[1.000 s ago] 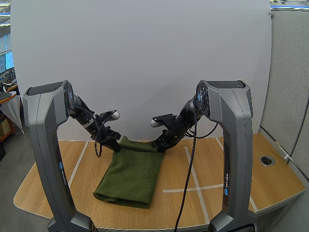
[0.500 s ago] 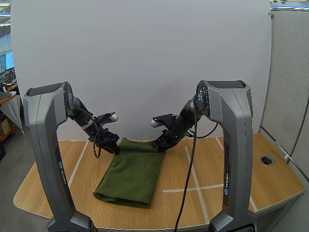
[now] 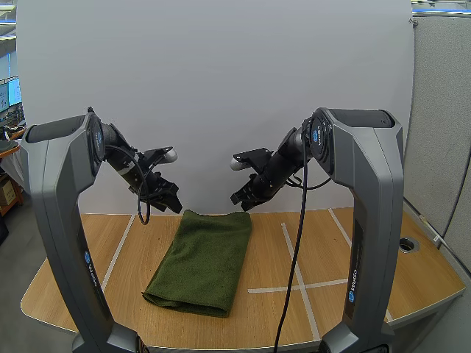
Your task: Fold the towel
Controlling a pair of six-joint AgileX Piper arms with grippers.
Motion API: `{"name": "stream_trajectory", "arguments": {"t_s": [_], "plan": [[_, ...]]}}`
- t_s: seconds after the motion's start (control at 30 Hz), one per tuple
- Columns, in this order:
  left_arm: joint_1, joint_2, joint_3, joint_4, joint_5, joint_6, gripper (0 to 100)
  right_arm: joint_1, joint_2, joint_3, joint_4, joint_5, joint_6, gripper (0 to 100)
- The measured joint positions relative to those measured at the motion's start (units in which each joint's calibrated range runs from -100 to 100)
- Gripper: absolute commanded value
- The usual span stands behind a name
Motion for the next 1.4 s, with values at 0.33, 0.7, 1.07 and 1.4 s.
{"name": "stream_trajectory", "arguments": {"t_s": [0.33,0.7,1.07,1.4], "plan": [[0.0,-12.2,15.1,-0.1,1.2,1.4,0,0.0,-8.0,2.9,-1.2,7.9,1.9,0],[0.0,-14.7,34.6,-5.1,1.1,6.9,0,0.0,-5.8,3.3,-0.7,-2.2,-1.2,0],[-3.66,-14.8,43.8,-8.9,0.7,9.7,0,2.3,2.9,-0.3,3.8,-9.2,-5.4,0],[-5.61,-14.8,44.7,-8.2,0.8,9.8,0,3.9,10.3,-7.4,4.5,-9.8,-5.4,0]]}}
